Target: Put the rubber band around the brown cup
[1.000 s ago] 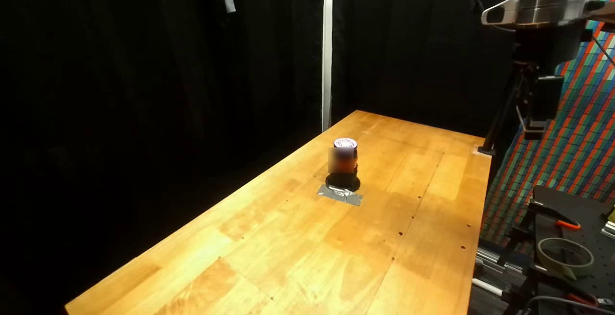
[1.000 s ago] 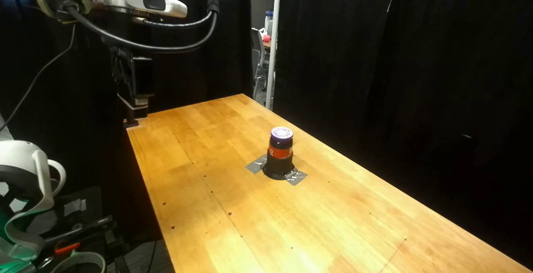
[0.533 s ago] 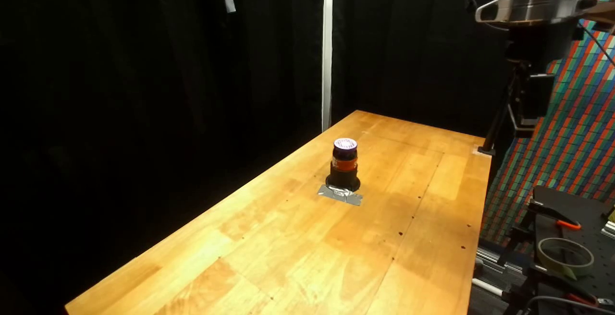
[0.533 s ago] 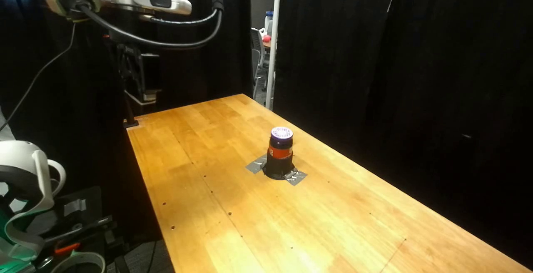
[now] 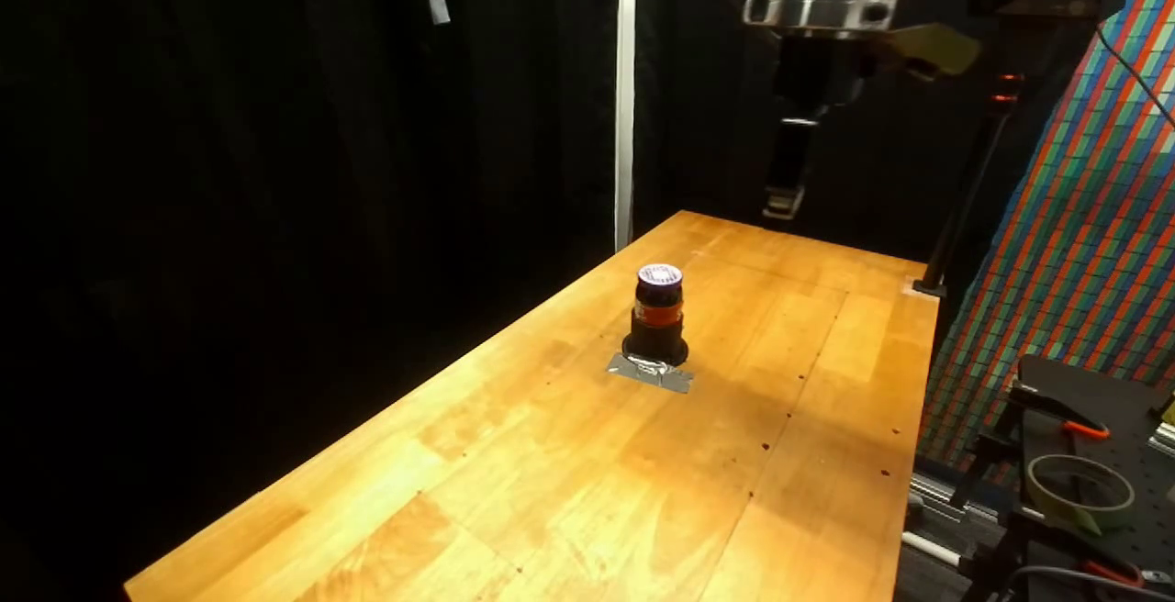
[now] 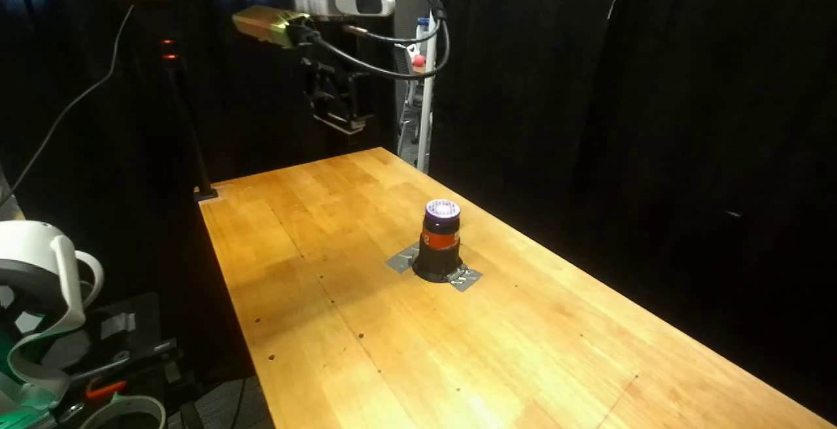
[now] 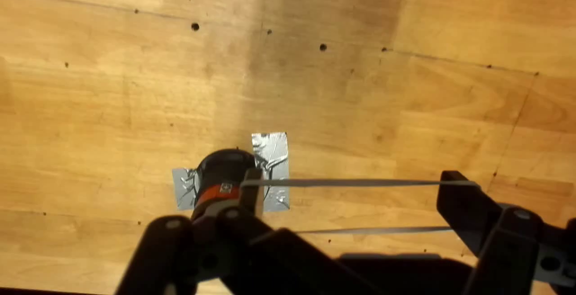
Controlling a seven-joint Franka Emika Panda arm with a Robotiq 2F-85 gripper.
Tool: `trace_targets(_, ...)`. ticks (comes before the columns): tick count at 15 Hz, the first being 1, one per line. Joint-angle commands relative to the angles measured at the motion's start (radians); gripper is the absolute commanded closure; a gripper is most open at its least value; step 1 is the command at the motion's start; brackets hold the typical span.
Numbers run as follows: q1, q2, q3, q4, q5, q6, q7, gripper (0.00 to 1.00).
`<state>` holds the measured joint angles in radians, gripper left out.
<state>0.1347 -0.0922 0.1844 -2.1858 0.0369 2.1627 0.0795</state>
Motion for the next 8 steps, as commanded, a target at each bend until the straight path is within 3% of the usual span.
trace_targets(1, -0.017, 0.232, -0.034, 0.221, -0.046, 0.049, 0.0, 0.0)
trace_targets(8, -0.016, 0.522, -0.102, 0.439, -0.068, 0.135, 0.007, 0.0)
